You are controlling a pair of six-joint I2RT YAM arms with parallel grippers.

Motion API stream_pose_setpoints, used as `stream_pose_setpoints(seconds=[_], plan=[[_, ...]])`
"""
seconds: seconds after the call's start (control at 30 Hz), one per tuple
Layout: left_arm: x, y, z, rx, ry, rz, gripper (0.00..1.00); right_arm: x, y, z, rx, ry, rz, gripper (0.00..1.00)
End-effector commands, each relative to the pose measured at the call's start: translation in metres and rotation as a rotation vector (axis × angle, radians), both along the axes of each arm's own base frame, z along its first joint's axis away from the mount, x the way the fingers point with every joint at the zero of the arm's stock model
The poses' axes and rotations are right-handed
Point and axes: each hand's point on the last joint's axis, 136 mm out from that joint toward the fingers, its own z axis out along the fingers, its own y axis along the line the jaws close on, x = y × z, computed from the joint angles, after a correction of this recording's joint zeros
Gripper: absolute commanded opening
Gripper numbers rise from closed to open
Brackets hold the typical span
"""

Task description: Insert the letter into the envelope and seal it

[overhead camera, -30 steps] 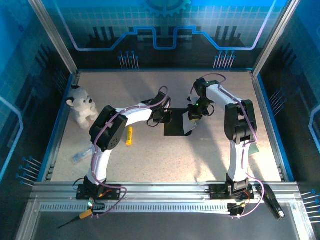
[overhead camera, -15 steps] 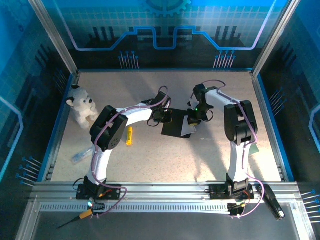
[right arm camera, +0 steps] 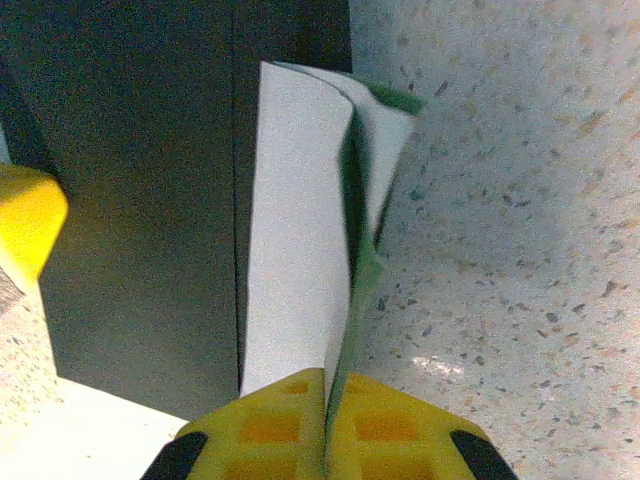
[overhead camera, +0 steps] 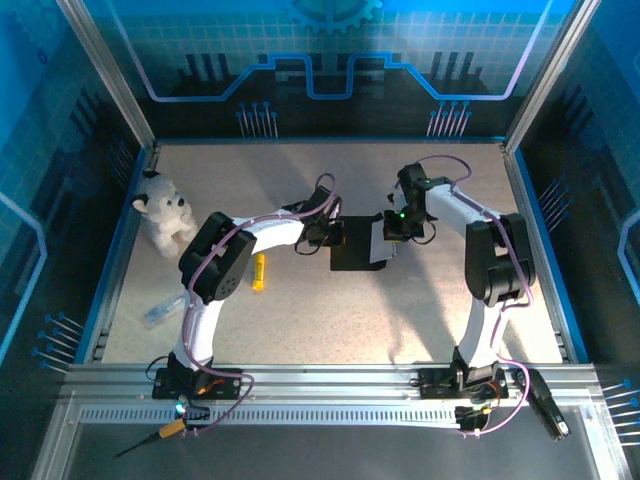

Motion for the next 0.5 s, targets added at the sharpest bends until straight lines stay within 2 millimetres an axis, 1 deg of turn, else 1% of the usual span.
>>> stream_pose_setpoints(seconds=[0.0, 0.23, 0.33, 0.47], plan=[[-0.047, 0.024, -0.054, 0.125, 0.189, 0.0, 0.0, 0.004, -0.006, 0.002, -0.009, -0.022, -0.029, 0.0], [-0.048, 0.02, -0.052, 0.109, 0.196, 0.005, 0.0, -0.002, 0.014, -0.016, 0.078, 0.035, -0.008, 0.0], [-0.048, 0.018, -0.052, 0.104, 0.199, 0.009, 0.0, -0.004, 0.018, -0.022, 0.095, 0.048, -0.005, 0.0], [-0.05, 0.02, -0.056, 0.108, 0.215, 0.028, 0.0, -0.006, 0.012, -0.022, 0.061, 0.05, -0.011, 0.0]])
